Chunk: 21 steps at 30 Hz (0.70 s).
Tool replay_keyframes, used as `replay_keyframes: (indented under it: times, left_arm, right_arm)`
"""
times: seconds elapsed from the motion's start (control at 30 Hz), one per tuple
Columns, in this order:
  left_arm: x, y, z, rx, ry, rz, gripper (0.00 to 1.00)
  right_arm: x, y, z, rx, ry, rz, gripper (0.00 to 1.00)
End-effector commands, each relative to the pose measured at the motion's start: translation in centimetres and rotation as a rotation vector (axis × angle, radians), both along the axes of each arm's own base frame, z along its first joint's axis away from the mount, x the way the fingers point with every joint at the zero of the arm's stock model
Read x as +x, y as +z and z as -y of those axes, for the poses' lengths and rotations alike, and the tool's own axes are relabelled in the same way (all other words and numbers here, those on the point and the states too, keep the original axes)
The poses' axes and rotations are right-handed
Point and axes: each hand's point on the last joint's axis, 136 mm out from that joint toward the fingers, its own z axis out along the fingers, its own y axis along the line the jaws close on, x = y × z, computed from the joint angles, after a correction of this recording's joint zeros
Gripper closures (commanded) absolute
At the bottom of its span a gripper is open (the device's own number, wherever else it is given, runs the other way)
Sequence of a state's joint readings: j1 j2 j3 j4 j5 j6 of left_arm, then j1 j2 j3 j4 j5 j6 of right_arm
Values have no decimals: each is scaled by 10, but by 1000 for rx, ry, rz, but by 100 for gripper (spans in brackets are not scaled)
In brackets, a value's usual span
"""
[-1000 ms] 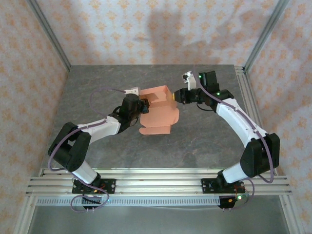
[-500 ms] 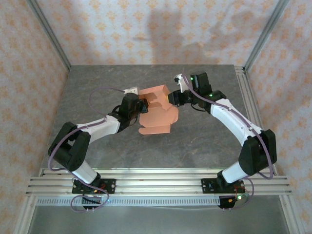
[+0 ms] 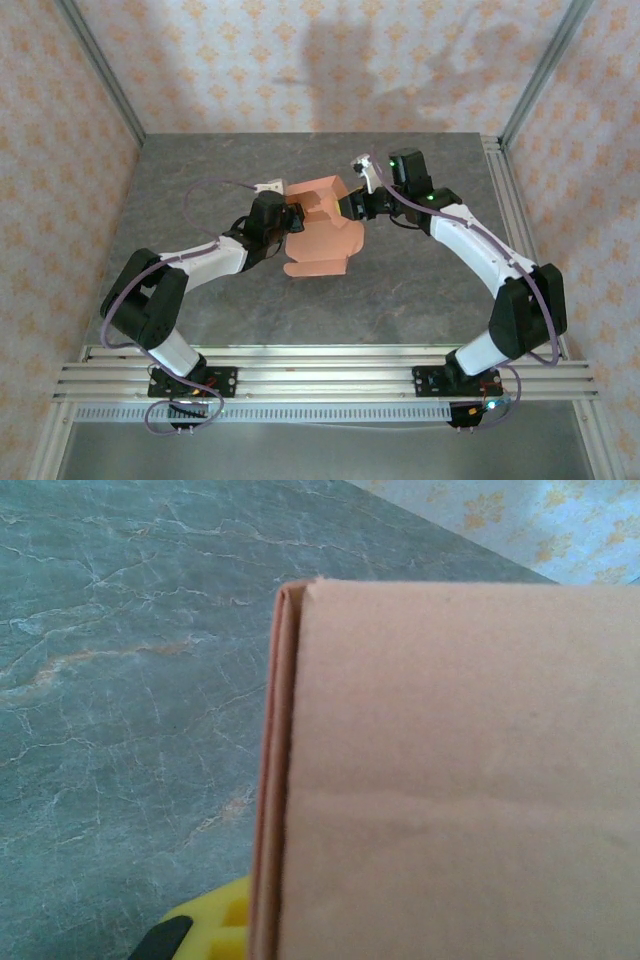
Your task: Fold the paper box
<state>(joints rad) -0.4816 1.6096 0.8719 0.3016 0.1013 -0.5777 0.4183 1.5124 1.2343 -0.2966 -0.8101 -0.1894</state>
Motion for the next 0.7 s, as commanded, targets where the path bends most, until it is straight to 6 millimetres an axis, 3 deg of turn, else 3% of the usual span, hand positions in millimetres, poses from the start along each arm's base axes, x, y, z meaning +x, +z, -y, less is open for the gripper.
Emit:
replay_keyframes:
  times: [0.0,0.4,0.67]
  left_arm:
    - [5,11,8,-35,-22,20,100]
    - [3,20,7,-38,-33,38,100]
    - [2,24,12,-55,-53,48,100]
  right_arm:
    - [1,-2,-9,5,47,28,59]
    - [42,-11,20,-244,-240,178,63]
    - [44,-11,17,-296,-280,229,65]
